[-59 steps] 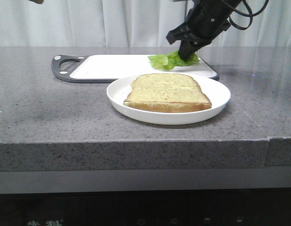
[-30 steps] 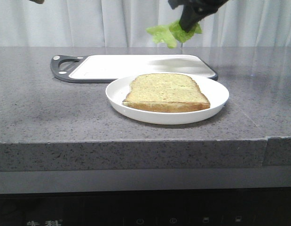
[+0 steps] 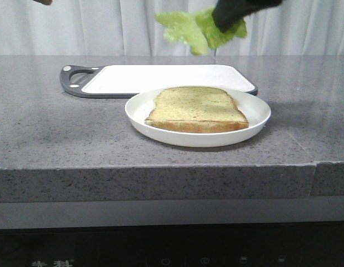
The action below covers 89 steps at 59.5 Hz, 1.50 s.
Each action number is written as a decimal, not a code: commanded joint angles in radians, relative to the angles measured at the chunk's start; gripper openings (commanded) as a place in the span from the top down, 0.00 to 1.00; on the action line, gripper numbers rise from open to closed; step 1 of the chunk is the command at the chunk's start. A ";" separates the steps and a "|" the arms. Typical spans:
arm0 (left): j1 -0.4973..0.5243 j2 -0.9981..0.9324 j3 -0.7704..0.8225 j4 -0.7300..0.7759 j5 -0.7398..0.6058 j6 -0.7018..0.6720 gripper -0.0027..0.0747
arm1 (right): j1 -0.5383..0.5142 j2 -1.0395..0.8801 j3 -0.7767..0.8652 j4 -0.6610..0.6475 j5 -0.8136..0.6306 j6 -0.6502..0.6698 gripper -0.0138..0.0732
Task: Left arm grabs bread, right arm adds lettuce
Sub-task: 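Carry the lettuce with the right gripper over the bread on the plate, then open the right gripper to drop the lettuce onto the bread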
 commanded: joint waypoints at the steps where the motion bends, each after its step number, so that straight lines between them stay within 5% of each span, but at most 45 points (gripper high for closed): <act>1: 0.002 -0.004 -0.029 -0.011 -0.098 -0.007 0.99 | 0.001 -0.039 0.017 0.073 -0.084 -0.010 0.92; 42: 0.002 -0.004 -0.029 -0.011 -0.098 -0.007 0.99 | 0.059 0.022 0.039 0.076 -0.083 -0.011 0.91; 77: 0.002 -0.004 -0.029 -0.011 -0.098 -0.007 0.99 | 0.058 0.020 0.039 0.067 -0.090 -0.011 0.38; 89: 0.002 -0.004 -0.029 -0.011 -0.098 -0.007 0.99 | 0.058 -0.026 0.038 0.067 -0.122 -0.011 0.35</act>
